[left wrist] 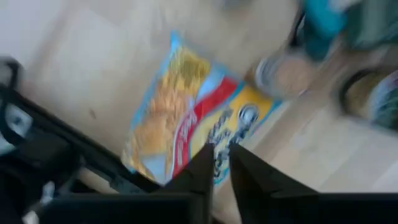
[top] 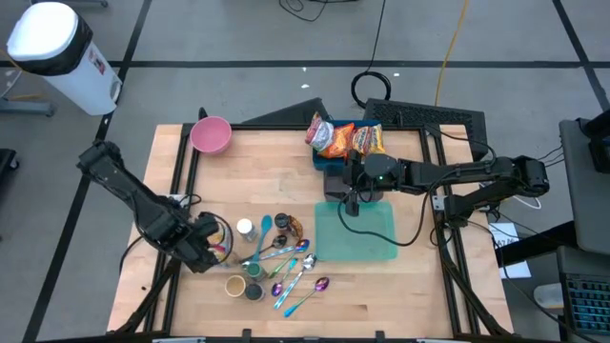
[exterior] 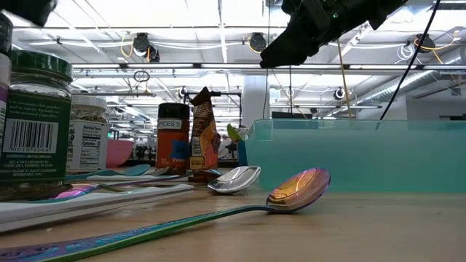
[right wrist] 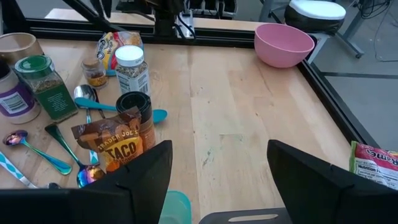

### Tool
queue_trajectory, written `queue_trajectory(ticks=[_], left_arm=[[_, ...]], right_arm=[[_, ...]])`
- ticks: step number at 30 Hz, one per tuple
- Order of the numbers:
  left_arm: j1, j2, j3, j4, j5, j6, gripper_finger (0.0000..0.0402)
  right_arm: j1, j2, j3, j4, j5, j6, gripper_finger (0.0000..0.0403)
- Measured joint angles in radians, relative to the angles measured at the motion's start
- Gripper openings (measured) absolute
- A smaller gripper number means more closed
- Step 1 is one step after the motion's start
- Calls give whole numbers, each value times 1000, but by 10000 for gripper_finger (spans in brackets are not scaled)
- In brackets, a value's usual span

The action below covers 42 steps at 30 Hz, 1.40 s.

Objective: Pick & Place Food Item
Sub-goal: Put the blue noodle pack into the blue bin

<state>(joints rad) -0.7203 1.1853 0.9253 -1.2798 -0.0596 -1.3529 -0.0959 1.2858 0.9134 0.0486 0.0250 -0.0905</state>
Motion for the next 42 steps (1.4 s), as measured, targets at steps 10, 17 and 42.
queue_trajectory(ticks=[10,17,42], left_arm=[[-4,41,-188,138,75,39,193],[-4,40,-254,265,78,72,210],[34,-90,-119,69,59,83,4]], right_arm=[[0,0,0,-8,-3,0,253],[0,0,0,-8,-3,0,253],[0,0,0,-8,0,8,254]])
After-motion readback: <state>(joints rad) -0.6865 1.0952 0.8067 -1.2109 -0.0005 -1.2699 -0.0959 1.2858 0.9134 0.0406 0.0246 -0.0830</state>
